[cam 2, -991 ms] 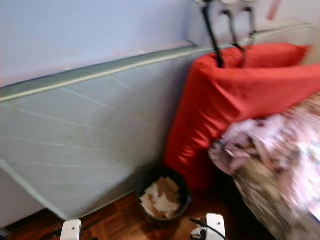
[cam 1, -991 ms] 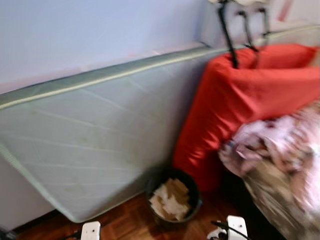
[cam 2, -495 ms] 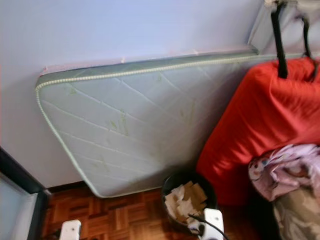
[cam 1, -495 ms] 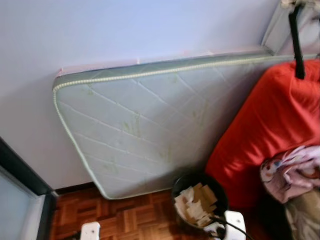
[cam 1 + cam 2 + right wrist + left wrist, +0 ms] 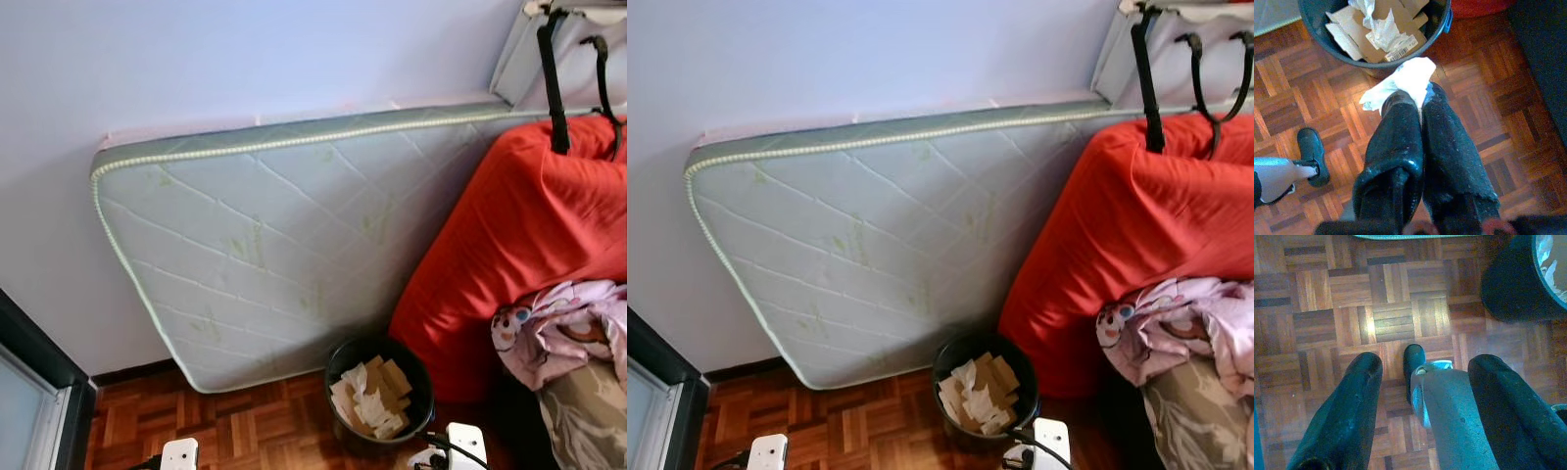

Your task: Clean up the room

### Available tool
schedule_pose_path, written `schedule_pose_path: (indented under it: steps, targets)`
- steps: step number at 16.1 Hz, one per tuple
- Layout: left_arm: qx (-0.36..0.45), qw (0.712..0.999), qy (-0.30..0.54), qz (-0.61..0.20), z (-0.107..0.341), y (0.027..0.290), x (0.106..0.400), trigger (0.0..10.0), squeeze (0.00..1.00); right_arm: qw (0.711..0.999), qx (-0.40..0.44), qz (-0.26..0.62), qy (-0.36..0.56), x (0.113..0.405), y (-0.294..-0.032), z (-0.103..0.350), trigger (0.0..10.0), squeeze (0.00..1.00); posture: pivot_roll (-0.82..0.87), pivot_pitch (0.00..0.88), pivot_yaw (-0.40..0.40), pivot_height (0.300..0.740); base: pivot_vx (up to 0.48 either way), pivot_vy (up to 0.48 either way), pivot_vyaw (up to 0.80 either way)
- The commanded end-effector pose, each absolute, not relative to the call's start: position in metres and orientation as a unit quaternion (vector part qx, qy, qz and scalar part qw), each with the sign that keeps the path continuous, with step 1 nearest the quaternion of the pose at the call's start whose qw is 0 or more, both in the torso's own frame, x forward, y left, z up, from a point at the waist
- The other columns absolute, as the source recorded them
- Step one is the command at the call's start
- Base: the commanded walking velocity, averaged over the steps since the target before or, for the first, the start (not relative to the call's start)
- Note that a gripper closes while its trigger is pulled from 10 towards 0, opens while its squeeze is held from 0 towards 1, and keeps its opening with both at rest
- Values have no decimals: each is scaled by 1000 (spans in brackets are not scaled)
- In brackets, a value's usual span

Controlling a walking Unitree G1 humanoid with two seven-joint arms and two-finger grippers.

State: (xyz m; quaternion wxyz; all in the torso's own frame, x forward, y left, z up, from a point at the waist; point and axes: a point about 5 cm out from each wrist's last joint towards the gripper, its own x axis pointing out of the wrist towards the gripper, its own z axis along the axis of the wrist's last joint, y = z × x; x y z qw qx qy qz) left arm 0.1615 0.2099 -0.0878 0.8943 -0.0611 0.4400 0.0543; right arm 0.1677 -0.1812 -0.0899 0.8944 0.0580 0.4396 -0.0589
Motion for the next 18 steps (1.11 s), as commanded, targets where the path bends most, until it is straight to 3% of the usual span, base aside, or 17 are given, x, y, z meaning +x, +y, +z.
schedule_pose_path:
  steps: [1, 10, 18]
  targets:
    - [-62, 893, 441, 59, -88, 211, 160, 10000, 0, 893, 65, -67, 439, 169, -182, -89, 10000, 0, 13, 0, -25, 740, 262, 0, 0]
    - [-63, 894, 438, 62, -88, 211, 162, 10000, 0, 897, 60, -60, 435, 171, -182, -88, 10000, 0, 17, 0, -29, 740, 290, 0, -126]
    - [-67, 898, 431, 64, -87, 210, 162, 10000, 0, 904, 47, -32, 424, 176, -179, -86, 10000, 0, 15, 0, -33, 740, 37, 0, 0]
